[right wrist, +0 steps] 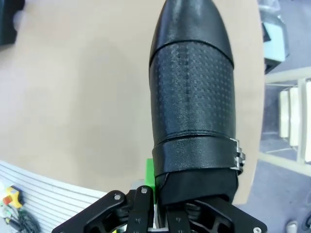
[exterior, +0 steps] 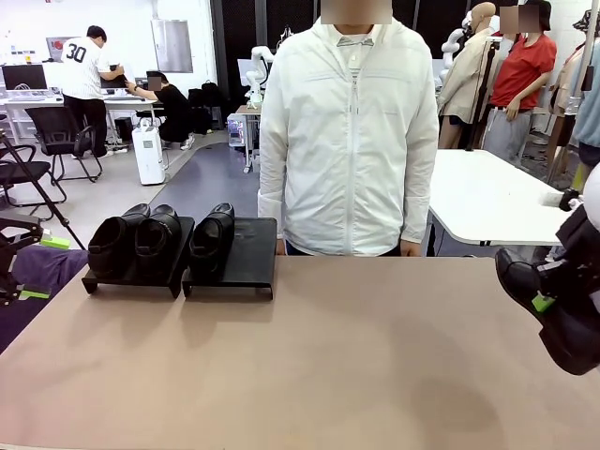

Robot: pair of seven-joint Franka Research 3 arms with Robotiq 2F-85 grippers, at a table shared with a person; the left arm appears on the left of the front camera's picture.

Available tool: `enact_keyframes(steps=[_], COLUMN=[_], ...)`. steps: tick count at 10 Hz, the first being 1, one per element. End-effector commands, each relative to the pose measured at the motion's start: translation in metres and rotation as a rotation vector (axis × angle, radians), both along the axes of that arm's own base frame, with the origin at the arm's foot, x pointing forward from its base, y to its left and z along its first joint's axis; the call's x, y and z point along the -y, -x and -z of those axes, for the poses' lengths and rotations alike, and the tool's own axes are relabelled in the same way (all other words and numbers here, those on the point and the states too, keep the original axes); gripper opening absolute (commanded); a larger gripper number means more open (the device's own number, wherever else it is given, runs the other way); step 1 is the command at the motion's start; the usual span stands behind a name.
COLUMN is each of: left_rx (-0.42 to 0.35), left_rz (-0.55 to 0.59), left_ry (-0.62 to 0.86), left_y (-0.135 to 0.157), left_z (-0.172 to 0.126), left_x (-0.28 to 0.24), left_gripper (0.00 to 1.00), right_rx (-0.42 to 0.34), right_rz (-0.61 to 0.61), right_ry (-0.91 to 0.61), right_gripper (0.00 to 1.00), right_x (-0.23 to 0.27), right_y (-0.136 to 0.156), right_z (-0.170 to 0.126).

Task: Organize the shoes by placing them on the stand.
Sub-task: Pick up one Shoe and place it in the middle of the table.

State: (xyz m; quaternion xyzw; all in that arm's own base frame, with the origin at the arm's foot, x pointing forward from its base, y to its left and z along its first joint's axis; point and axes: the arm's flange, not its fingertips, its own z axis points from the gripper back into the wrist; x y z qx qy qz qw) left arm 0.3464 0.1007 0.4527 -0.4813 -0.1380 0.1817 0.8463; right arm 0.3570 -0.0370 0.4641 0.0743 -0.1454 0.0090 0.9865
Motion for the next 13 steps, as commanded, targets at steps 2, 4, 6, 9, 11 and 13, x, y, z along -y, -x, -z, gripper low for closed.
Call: enact_keyframes(steps=[2,4,6,9,11,13], left_rx=[0.015,0.015,0.015,0.015,0.015,0.015], left_rz=[0.005,0.005,0.005,0.005,0.005,0.005], left_ry=[0.015,0.015,0.015,0.015,0.015,0.015], left_y=[0.001,0.001,0.001,0.001,0.001,0.001], left_z=[-0.001,-0.001,-0.001,-0.001,-0.001,-0.001], left_x=[-0.001,-0.001,-0.001,-0.001,-0.001,-0.001], left_gripper=[1.0,1.0,1.0,1.0,1.0,1.0], right_rx=[0.008,0.024,-0.006,-0.064,-0.105,-0.074], right_rz=[-0.001,-0.031,-0.112,-0.102,-0.011,0.07], right_ry=[0.007,-0.003,0.019,0.036,0.052,0.029], right_gripper=[0.0,0.0,0.0,0.0,0.0,0.0], right_x=[-0.002,-0.038,-0.16,-0.315,-0.384,-0.406], right_y=[0.0,0.0,0.018,0.018,-0.006,-0.031], right_z=[-0.002,0.001,-0.009,0.015,0.044,0.063])
